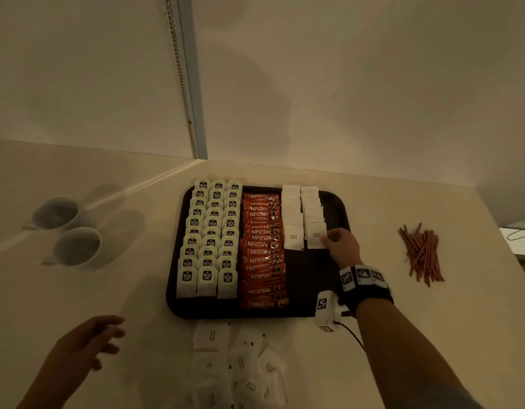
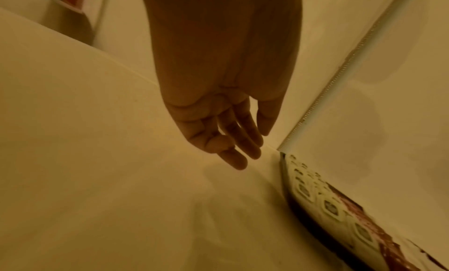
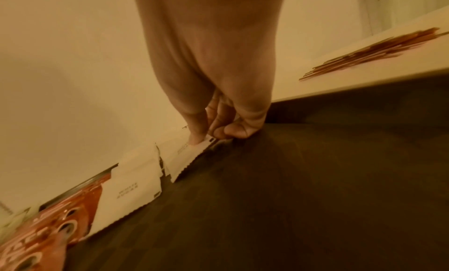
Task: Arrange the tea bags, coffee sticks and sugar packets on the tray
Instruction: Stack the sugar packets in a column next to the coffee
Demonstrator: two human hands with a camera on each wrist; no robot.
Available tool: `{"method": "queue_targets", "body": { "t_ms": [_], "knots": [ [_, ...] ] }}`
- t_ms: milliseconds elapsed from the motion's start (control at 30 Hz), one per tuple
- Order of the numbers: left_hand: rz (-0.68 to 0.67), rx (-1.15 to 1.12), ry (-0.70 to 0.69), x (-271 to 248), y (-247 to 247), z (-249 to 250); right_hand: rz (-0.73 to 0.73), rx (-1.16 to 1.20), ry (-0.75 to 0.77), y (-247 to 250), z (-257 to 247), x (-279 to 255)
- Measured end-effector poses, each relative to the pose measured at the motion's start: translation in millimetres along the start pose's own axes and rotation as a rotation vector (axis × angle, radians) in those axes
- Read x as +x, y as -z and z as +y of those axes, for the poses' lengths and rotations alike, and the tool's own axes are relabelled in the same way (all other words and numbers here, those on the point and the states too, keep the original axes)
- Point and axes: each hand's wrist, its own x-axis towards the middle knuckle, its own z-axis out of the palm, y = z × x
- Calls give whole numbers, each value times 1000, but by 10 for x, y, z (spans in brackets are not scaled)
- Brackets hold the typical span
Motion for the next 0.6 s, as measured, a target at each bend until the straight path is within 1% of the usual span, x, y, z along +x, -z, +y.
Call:
{"method": "queue_targets", "body": {
  "t_ms": [67, 167, 200, 267, 300, 333, 400, 433, 467, 500, 533, 600],
  "knots": [
    [20, 15, 41, -51, 89, -133, 34, -27, 3, -25, -20, -4],
    [46, 45, 59, -109, 200, -263, 63, -31, -6, -28, -52, -44],
    [55, 57, 60, -130, 230, -289, 76, -34, 17, -13, -83, -89],
    [72, 58, 52, -182, 277, -324, 74, 0, 134, 32, -196, -274],
    [77, 49, 46, -214, 293, -337, 21, 37, 207, 61, -271, -426],
    [77, 40, 39, -248, 305, -348, -79, 56, 284, 96, -357, -622],
    [76, 19, 33, -311, 328, -382, -380, -11, 432, 124, -471, -1063],
    [72, 11, 40, -347, 338, -400, -530, -86, 488, 109, -477, -1277],
    [65, 7, 47, -384, 349, -422, -642, -183, 530, 82, -456, -1485],
    [55, 6, 50, -422, 357, -449, -704, -293, 555, 40, -409, -1671],
    [45, 9, 50, -464, 365, -475, -729, -398, 553, -4, -345, -1842],
    [27, 17, 38, -565, 377, -535, -741, -536, 493, -103, -176, -2136]
  ]
}}
